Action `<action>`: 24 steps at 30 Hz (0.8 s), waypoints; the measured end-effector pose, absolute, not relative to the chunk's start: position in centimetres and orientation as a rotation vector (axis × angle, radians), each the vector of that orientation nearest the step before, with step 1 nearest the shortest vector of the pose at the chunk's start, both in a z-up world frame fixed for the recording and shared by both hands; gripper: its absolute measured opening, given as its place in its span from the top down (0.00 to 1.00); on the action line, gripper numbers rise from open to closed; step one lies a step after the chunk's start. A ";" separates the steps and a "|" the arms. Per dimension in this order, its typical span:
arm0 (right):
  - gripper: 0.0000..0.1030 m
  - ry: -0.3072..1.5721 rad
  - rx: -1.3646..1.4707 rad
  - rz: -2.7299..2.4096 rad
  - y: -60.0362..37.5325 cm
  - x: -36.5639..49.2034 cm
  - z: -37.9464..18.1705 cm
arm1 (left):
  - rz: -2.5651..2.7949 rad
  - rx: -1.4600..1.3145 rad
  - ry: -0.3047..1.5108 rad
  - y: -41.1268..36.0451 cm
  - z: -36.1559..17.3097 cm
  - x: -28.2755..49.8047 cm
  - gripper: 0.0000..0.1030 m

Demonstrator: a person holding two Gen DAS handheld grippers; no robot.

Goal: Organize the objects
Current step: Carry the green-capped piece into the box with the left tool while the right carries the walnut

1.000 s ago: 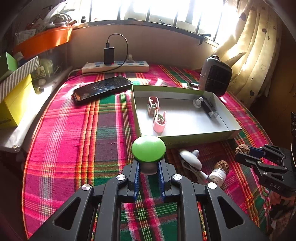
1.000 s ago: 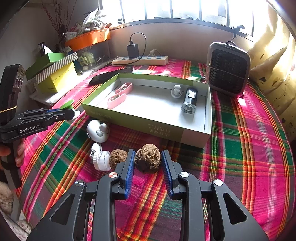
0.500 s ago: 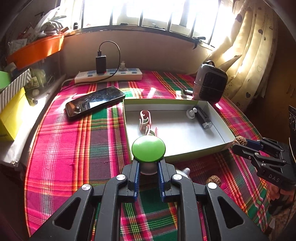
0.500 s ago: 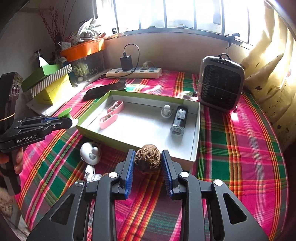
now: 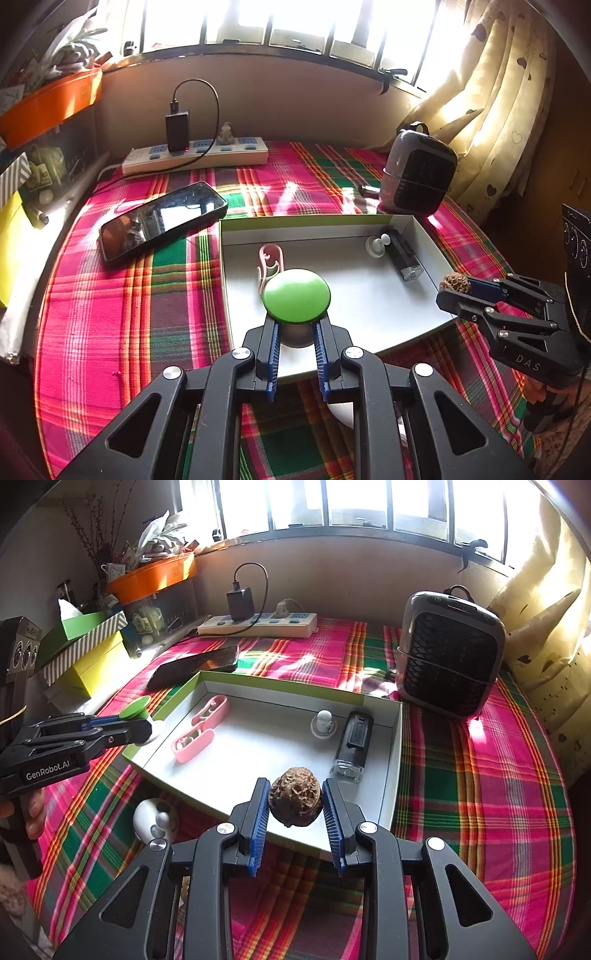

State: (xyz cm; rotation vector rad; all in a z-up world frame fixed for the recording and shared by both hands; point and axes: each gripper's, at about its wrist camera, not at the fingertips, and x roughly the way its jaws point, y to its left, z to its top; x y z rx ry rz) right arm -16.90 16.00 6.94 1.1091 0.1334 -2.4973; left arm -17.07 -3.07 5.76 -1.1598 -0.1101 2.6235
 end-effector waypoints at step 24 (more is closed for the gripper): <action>0.71 0.155 1.257 -2.411 16.0 -20.6 3.9 | 2.552 -1.226 -0.021 0.7 3.8 -23.9 0.85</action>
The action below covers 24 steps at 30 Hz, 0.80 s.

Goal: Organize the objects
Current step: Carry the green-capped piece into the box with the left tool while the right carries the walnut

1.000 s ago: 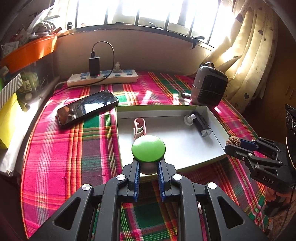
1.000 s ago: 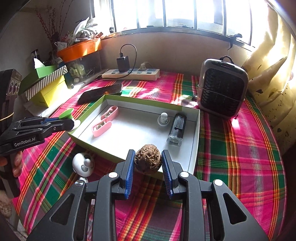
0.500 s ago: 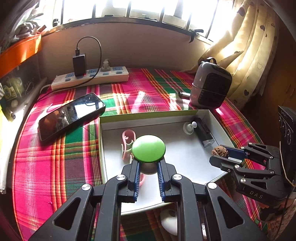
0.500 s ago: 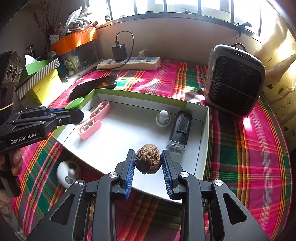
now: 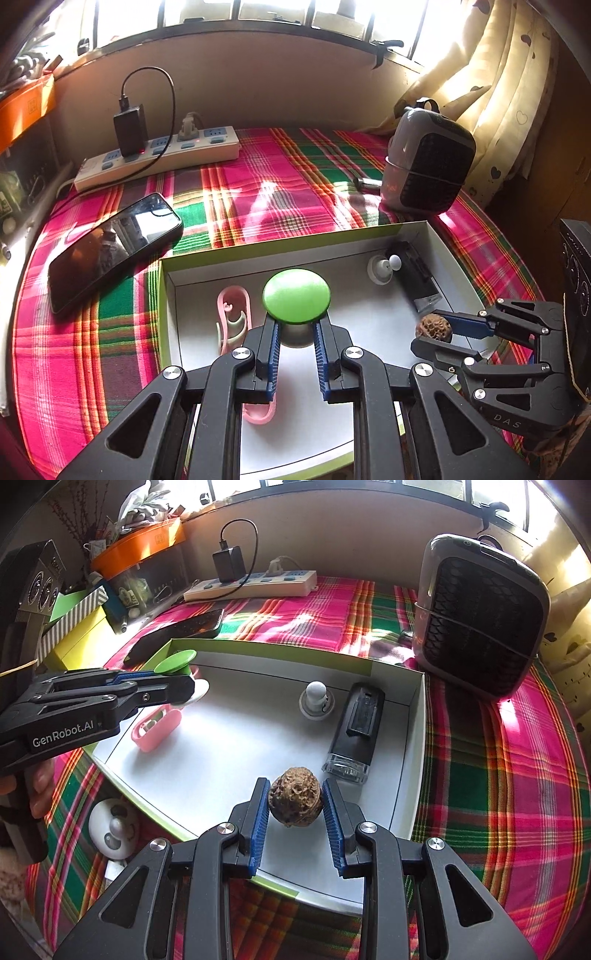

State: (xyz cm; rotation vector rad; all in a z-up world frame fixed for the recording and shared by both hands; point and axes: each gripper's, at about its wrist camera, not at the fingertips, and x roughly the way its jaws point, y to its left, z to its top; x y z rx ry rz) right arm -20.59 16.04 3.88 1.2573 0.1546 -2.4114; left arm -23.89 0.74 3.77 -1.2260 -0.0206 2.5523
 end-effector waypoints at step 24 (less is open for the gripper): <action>0.71 0.202 1.251 -2.439 15.3 -20.7 3.7 | 2.578 -1.269 0.066 1.9 2.0 -26.3 0.85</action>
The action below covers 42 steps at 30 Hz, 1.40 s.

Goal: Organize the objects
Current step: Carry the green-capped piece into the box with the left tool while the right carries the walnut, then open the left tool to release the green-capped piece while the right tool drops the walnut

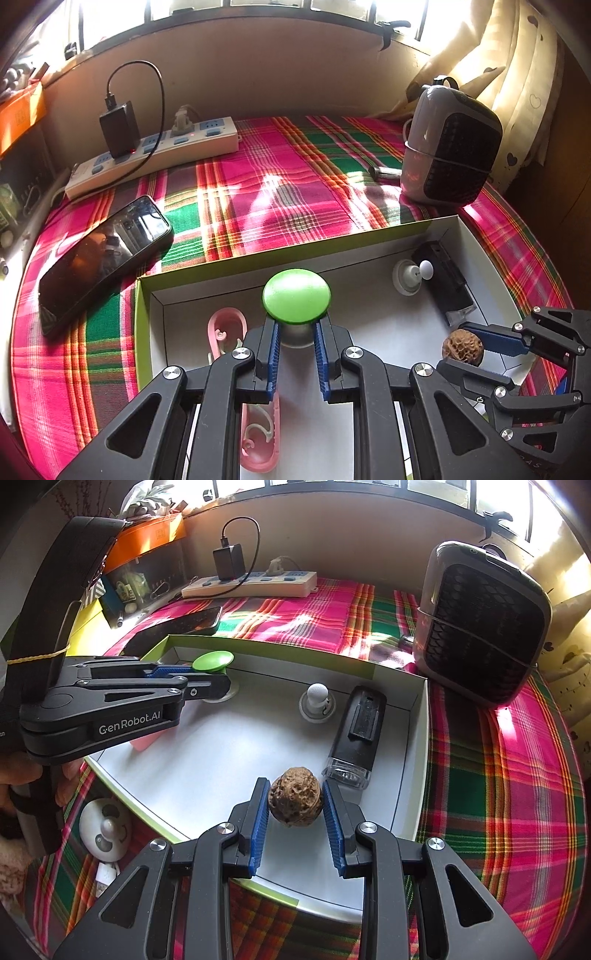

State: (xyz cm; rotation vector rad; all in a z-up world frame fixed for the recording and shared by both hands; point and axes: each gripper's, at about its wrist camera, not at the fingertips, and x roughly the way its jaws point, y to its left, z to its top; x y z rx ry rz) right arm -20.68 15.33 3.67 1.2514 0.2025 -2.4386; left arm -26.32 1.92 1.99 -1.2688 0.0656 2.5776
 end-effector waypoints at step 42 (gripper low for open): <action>0.58 0.169 1.246 -2.461 14.9 -19.3 5.0 | 2.578 -1.287 -0.028 0.6 2.4 -25.3 0.65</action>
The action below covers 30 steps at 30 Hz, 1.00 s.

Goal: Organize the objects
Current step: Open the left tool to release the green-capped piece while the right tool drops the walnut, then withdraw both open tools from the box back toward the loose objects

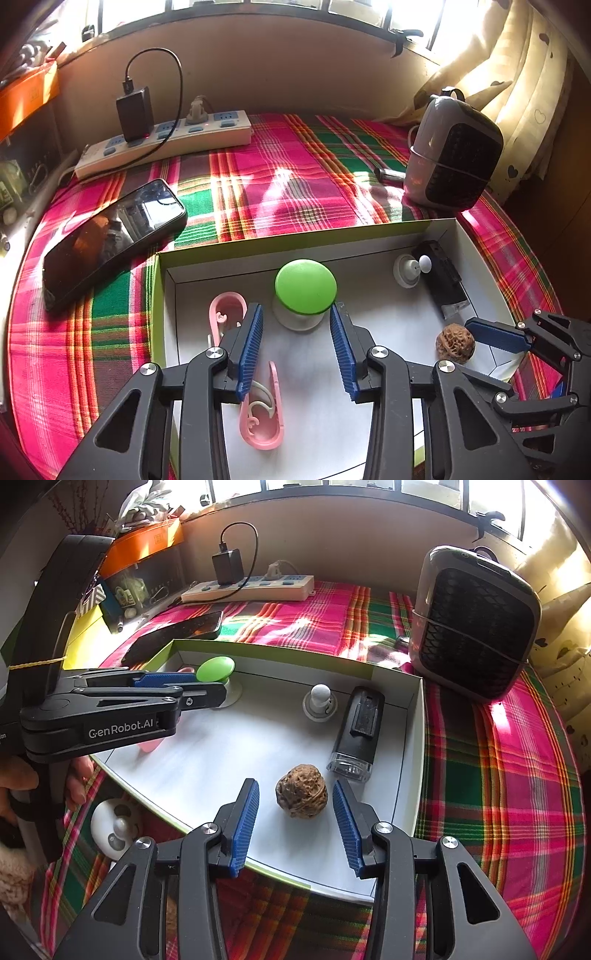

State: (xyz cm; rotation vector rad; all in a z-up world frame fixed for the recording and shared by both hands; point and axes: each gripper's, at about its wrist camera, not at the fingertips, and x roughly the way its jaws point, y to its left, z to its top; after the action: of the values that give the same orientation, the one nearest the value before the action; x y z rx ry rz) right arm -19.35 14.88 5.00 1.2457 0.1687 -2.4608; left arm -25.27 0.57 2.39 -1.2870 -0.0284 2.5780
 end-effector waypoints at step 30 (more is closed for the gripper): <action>0.58 0.100 1.145 -2.520 15.6 -14.7 7.3 | 2.635 -1.173 -0.088 -1.5 5.2 -18.2 0.63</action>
State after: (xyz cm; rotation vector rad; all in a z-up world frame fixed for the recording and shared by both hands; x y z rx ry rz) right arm -14.68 15.62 7.27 1.1449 0.1004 -2.5196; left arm -18.24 -1.51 5.19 -1.1726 -0.0875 2.6346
